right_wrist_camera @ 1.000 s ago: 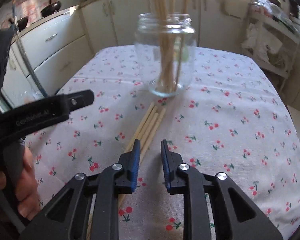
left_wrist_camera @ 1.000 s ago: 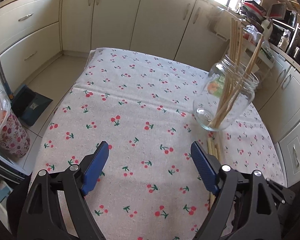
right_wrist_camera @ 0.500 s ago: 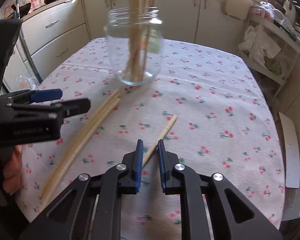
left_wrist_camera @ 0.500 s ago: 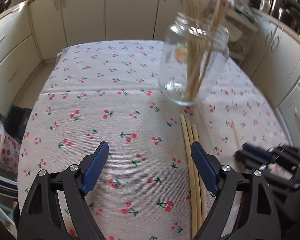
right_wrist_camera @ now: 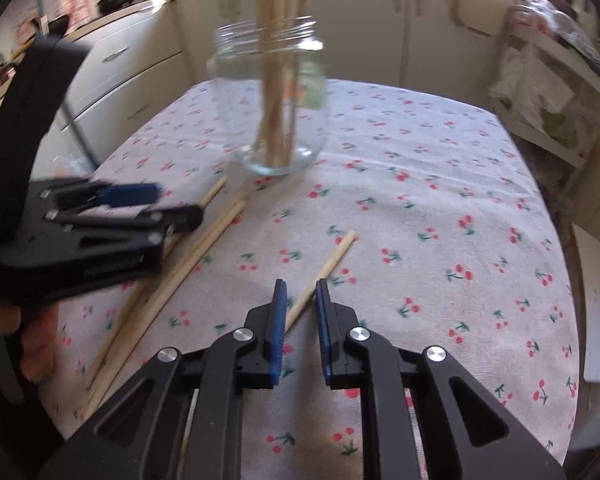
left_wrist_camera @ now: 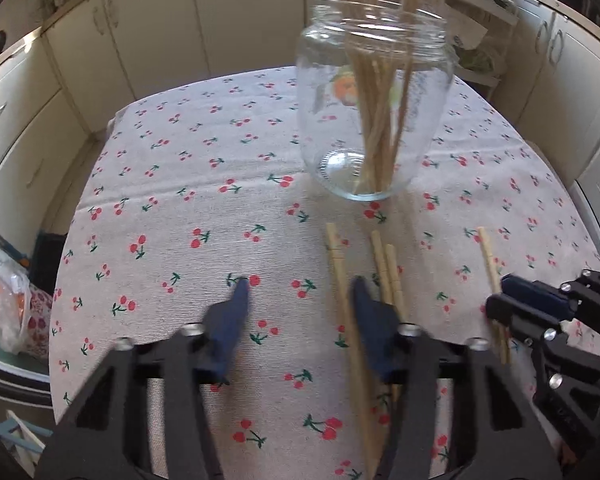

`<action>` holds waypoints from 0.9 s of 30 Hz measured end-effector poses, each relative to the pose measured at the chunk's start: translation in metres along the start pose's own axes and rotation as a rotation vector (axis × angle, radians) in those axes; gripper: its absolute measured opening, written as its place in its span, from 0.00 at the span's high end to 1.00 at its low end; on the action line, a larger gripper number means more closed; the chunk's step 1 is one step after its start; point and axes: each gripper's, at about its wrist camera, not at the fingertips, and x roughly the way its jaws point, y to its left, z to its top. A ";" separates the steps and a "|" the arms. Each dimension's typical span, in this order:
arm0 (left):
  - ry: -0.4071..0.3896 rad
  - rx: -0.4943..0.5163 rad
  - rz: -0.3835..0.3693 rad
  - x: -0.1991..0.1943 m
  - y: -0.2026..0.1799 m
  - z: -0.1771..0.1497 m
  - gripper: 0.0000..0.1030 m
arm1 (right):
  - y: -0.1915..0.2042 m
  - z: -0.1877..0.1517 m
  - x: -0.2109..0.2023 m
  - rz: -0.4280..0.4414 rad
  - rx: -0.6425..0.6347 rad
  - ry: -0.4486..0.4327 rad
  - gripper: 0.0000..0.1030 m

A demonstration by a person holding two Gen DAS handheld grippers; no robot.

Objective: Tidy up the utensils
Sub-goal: 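Move the left gripper down and close it on a loose stick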

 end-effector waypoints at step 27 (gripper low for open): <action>0.023 0.039 -0.034 0.002 -0.004 0.006 0.88 | 0.002 0.005 0.004 -0.044 -0.007 0.021 0.87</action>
